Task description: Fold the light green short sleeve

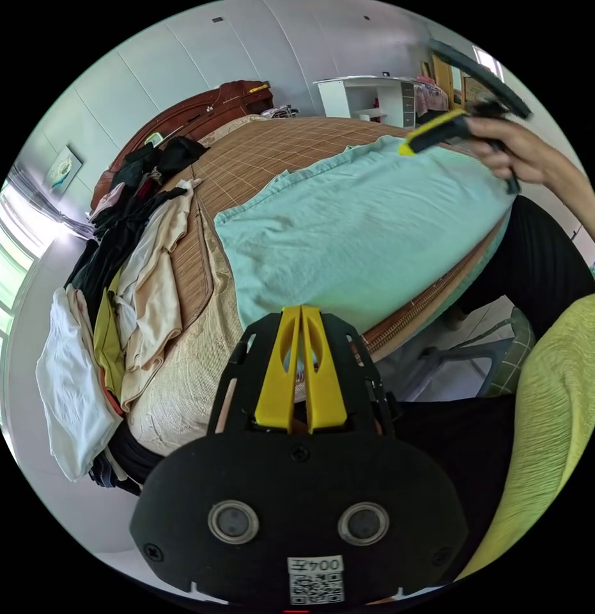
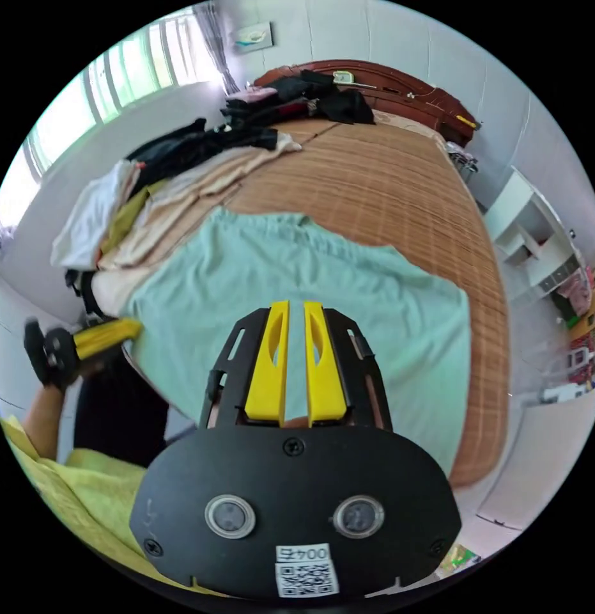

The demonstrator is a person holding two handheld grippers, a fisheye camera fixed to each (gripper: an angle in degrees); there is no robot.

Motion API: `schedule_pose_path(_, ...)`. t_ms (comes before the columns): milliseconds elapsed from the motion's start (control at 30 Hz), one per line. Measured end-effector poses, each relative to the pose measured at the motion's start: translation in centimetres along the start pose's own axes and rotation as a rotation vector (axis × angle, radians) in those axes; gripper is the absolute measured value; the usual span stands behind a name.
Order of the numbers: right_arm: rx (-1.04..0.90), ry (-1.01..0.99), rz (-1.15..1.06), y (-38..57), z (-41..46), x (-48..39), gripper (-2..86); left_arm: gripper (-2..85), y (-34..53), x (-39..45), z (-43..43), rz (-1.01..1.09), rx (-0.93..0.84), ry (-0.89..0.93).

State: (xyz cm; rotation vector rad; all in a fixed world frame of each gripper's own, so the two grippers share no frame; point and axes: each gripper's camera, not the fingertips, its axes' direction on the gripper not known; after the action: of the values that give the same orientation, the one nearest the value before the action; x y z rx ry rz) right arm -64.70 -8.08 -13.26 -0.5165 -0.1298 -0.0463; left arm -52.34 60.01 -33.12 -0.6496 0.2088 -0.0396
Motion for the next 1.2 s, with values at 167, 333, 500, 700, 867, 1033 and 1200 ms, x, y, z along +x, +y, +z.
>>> schedule_pose_path(167,-0.086,0.175,0.006,7.5,-0.7,0.2,4.2,0.1,-0.3,-0.1,0.3,-0.019,-0.007,0.006)
schedule_pose_path(333,0.013,0.208,0.0,10.4,-0.5,-0.2,3.3,0.2,-0.5,-0.2,0.5,-0.026,-0.011,0.009)
schedule_pose_path(500,-0.048,0.145,0.047,10.2,-1.2,1.9,0.4,0.4,-0.8,-0.1,0.7,-0.03,-0.017,0.002)
schedule_pose_path(700,0.05,-0.046,0.116,6.7,-2.1,10.4,-0.6,0.5,-1.5,-0.3,0.9,-0.026,-0.036,0.01)
schedule_pose_path(867,0.064,-0.197,0.18,0.7,1.1,16.9,0.2,0.4,-1.9,-0.2,1.0,-0.024,-0.045,0.008)
schedule_pose_path(1033,-0.156,-0.272,0.149,-5.1,9.8,19.9,4.6,0.4,-2.3,-0.3,1.0,-0.023,-0.052,0.006)
schedule_pose_path(1200,-0.169,-0.318,0.232,-7.3,14.2,25.8,5.1,0.5,-3.0,-0.7,1.0,-0.025,-0.07,0.026)
